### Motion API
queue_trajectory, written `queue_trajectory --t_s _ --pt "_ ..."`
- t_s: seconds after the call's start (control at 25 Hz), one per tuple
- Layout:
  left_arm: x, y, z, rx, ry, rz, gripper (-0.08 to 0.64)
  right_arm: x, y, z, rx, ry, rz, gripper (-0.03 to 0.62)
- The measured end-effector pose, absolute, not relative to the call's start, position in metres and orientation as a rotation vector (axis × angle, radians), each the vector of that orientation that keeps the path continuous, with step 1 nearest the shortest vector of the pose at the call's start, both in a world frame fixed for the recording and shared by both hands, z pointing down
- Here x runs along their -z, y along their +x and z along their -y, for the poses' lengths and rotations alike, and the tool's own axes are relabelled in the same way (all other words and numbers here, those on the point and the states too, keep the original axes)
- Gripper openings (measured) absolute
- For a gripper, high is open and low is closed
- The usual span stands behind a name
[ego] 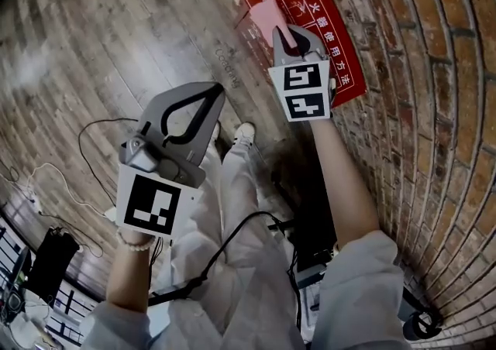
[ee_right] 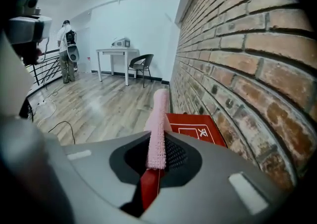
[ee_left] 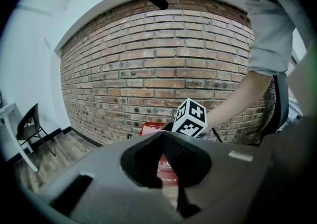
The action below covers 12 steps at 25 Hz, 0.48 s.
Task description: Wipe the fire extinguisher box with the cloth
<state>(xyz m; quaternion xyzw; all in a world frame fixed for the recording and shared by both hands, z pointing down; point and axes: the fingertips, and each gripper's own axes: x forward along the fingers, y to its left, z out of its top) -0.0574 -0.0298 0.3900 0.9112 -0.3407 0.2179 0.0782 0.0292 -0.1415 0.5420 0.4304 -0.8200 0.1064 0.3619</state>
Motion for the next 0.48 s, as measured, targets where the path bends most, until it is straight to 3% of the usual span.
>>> queue_trajectory --t_s 0.48 --pt "-0.397 -0.086 0.037 -0.659 2.693 1.063 -0.003 -0.581 -0.015 0.19 -0.137 0.947 1.984 0.017"
